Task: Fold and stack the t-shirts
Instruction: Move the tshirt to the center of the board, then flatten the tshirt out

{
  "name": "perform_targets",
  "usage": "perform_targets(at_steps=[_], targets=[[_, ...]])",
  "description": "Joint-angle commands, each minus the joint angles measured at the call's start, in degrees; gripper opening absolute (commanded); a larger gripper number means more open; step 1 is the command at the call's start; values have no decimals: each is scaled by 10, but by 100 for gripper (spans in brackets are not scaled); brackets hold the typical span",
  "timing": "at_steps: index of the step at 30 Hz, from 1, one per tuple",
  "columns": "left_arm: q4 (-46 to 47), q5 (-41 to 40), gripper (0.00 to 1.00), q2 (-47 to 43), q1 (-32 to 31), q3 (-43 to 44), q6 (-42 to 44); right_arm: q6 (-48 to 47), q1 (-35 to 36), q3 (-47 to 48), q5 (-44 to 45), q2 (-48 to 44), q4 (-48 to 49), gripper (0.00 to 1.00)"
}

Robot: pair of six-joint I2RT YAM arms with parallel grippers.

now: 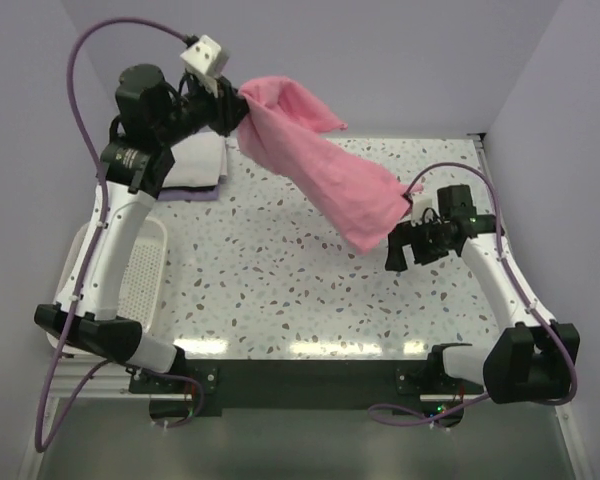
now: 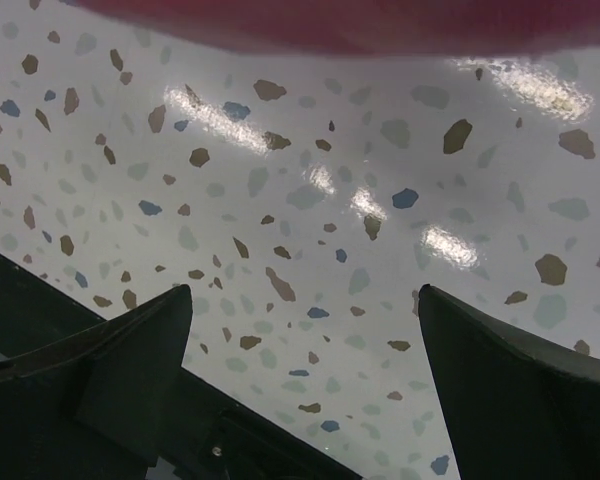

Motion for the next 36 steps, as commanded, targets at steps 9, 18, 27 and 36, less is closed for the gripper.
perform_targets(at_steps=[9,18,27,36], targets=[[-52,92,86,-90,166,-465,134,-144,-51,90,113,-25,-79,99],[-93,14,83,-29,67,-493,231,-156,-22,97,41,77,-116,91],[-89,-13,79,90,57,-380,204,-154,35,60,85,142,-74,70],[-83,-8,78,166,57,-279,163,-154,236,96,98,210,-104,63]])
